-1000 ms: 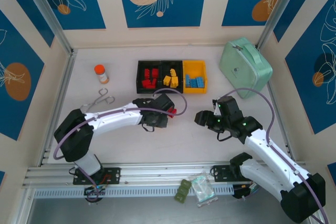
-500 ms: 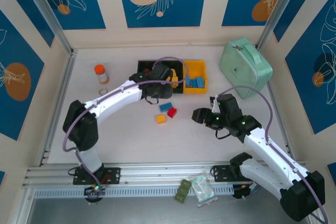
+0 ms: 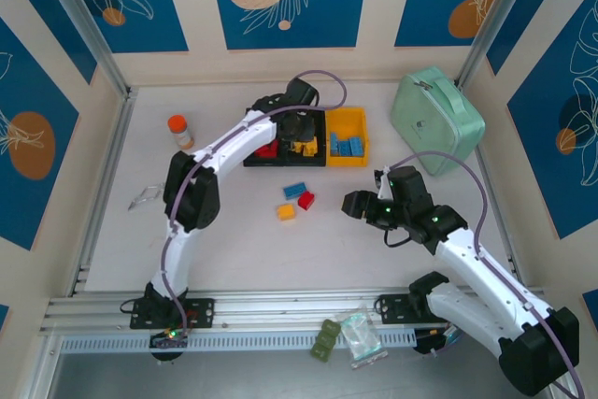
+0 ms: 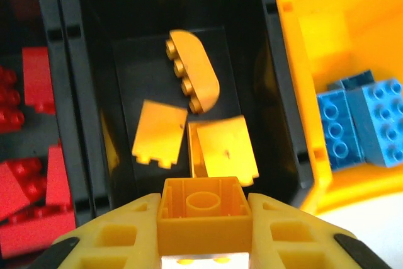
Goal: Sort the legos into containers by color
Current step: Place the lego in the container.
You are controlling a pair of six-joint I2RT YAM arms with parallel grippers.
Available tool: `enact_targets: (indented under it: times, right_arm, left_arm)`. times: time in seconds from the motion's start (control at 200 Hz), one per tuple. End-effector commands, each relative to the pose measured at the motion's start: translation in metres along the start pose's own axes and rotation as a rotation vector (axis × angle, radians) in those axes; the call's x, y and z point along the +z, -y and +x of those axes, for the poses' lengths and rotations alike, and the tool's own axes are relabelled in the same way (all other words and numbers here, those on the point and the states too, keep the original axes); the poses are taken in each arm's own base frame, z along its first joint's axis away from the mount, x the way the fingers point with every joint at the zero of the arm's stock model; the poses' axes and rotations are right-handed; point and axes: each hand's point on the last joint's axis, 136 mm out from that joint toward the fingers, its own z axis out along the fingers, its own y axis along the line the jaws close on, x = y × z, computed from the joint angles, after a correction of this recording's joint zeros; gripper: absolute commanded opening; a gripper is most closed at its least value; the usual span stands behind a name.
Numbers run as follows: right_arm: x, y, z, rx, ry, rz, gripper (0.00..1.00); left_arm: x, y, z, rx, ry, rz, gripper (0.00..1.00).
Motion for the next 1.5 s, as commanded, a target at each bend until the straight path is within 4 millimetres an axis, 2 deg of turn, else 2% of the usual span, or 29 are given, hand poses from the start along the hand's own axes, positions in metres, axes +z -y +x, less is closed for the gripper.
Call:
enact_targets:
  times: [0.0,0.23,0.385,0.475,0.615,0.84,0.95,1.075,1.256,1.396,1.496]
  right_arm:
    - [-0.005,0.003,0.003,0.016,0.002,0.009,0.64]
    - [-0.007,0.007,0.003,0.027,0.005,0.018,0.63]
    - [-0.007,0.008,0.004,0.032,0.002,0.023,0.63]
    - [-0.007,0.009,0.003,0.036,0.004,0.027,0.63]
    - [-0.007,0.007,0.002,0.036,0.003,0.022,0.63]
    - [-0.007,0.004,0.000,0.030,0.004,0.013,0.63]
    - [-0.009,0.002,0.000,0.019,0.006,0.010,0.63]
    - [-0.011,-0.001,0.001,-0.008,-0.001,0.000,0.64]
    - [-0.012,-0.003,0.004,-0.050,-0.009,-0.013,0.65]
    - [-0.013,-0.010,0.007,-0.084,-0.015,-0.050,0.68]
    - [-0.012,-0.014,0.010,-0.102,-0.022,-0.057,0.70]
  left_arm:
    - [0.015,-0.016,-0.009,0.059,-0.004,-0.085,0.20]
    - [0.046,-0.021,-0.032,0.114,0.049,-0.156,0.22]
    - [0.057,-0.026,-0.042,0.109,0.072,-0.169,0.25]
    - [0.058,-0.029,-0.044,0.104,0.079,-0.172,0.31]
    - [0.050,-0.026,-0.047,0.106,0.083,-0.158,0.46]
    - [0.014,-0.009,-0.047,0.120,0.086,-0.095,0.50]
    - [-0.010,0.002,-0.035,0.125,0.075,-0.044,0.50]
    - [-0.036,0.011,-0.009,0.137,0.061,0.014,0.52]
    - [-0.065,0.004,0.038,0.111,0.011,0.075,0.55]
    - [-0.076,-0.005,0.078,0.065,-0.054,0.111,0.59]
    - [-0.075,-0.010,0.107,0.015,-0.111,0.126,0.59]
